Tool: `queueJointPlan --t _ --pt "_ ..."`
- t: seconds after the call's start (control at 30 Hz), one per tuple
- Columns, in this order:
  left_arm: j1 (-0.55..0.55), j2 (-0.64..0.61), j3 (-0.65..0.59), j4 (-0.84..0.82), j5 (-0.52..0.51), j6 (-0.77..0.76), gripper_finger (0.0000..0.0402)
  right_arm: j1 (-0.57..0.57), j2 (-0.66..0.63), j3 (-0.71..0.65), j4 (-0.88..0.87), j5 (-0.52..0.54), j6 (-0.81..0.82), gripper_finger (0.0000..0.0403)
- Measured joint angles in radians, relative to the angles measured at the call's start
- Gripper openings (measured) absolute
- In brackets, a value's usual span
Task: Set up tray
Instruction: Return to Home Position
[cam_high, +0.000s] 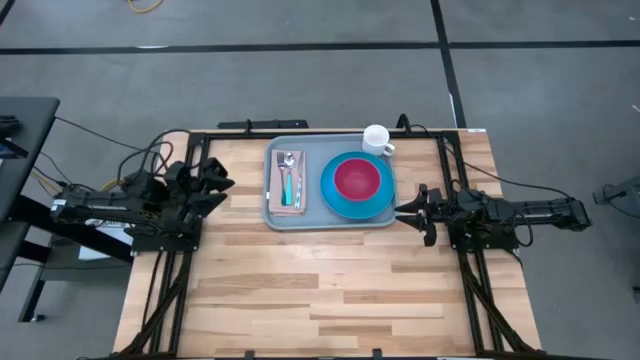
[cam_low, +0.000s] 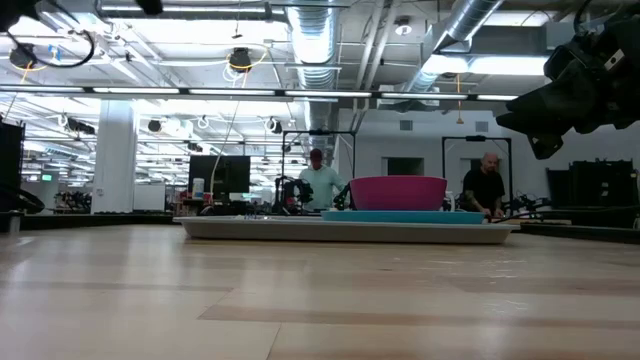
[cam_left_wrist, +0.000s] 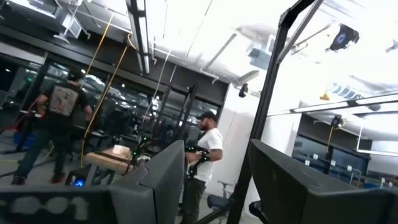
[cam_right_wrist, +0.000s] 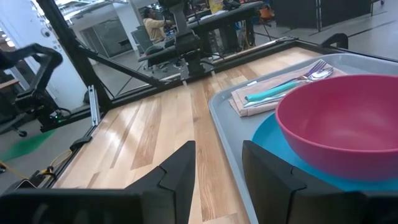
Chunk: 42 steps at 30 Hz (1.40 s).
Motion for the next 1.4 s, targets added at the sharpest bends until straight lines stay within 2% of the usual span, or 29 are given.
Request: queueJointPlan --t 0.17,0.37,0.97,1.2,1.4 --pt "-0.003 -0.135 -0.082 -0.033 -0.002 0.0 0.017 0.0 0.0 0.0 0.0 0.0 0.0 0.0123" --pt "-0.003 -0.241 -0.169 -0.032 -0.012 0.0 0.017 0.0 0.0 0.0 0.0 0.0 0.0 0.0123" --pt "-0.003 -0.407 -0.356 -0.012 -0.014 -0.058 0.017 0.0 0.0 0.0 0.0 0.0 0.0 0.0123" --pt "-0.003 -0.432 -0.356 -0.146 -0.012 -0.029 0.017 0.0 0.0 0.0 0.0 0.0 0.0 0.0123" --pt "-0.003 -0.431 -0.357 -0.34 -0.021 -0.019 0.017 0.0 0.0 0.0 0.0 0.0 0.0 0.0123"
